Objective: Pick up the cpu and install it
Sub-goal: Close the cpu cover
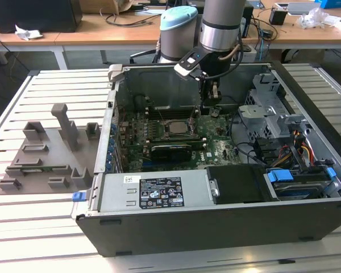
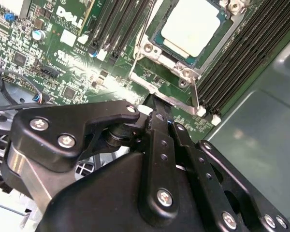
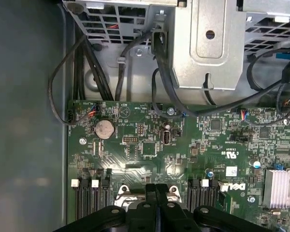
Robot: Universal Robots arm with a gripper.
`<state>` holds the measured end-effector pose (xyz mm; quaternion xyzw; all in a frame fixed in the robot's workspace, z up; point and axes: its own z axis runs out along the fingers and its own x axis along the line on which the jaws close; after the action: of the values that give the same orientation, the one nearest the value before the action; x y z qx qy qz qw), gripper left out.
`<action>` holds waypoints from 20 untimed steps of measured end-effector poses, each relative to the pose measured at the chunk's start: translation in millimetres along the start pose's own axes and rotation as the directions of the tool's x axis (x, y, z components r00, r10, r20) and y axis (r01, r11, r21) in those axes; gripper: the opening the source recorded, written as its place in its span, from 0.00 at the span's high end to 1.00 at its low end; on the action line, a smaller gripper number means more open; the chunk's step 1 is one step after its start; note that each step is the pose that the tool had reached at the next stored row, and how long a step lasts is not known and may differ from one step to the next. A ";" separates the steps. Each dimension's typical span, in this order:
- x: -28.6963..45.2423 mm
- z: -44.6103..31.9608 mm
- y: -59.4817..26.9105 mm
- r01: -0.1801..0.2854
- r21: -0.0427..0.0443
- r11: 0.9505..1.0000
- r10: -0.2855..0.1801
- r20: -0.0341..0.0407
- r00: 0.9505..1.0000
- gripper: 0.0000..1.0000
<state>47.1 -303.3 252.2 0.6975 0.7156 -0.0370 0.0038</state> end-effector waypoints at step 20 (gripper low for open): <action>0.6 2.0 -19.8 0.000 0.000 1.000 0.000 0.000 1.000 0.89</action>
<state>27.2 -303.3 251.1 0.6975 0.7156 -0.0370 0.0038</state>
